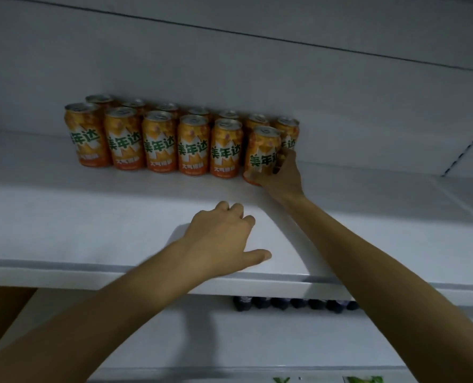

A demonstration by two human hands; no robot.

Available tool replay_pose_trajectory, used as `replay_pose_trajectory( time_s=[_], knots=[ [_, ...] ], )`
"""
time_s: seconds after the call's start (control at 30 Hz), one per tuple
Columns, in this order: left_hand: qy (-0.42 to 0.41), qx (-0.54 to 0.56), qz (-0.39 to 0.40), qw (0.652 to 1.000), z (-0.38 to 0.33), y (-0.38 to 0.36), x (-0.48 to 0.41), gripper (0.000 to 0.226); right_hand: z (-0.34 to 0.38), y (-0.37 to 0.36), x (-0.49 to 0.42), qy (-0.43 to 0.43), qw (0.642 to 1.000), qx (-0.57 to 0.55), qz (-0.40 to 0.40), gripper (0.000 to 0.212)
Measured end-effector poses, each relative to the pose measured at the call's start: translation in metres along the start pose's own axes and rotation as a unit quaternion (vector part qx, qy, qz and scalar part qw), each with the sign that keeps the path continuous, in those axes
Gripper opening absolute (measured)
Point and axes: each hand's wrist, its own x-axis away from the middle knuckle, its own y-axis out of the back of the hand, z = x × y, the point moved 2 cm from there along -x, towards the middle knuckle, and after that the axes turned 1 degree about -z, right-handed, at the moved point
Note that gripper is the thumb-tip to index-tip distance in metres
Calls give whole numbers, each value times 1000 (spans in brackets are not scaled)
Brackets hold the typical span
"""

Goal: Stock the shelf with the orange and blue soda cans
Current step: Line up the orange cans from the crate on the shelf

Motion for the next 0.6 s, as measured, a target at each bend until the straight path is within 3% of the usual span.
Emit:
replay_pose_trajectory(
  time_s=[0.17,0.6],
  knots=[
    [9,-2,8,1000,-3,0,1,68,-6,-1,-6,11,999,30,-20,80],
    [12,-3,21,1000,-2,-1,-1,67,2,-7,-16,15,998,62,16,73]
  ],
)
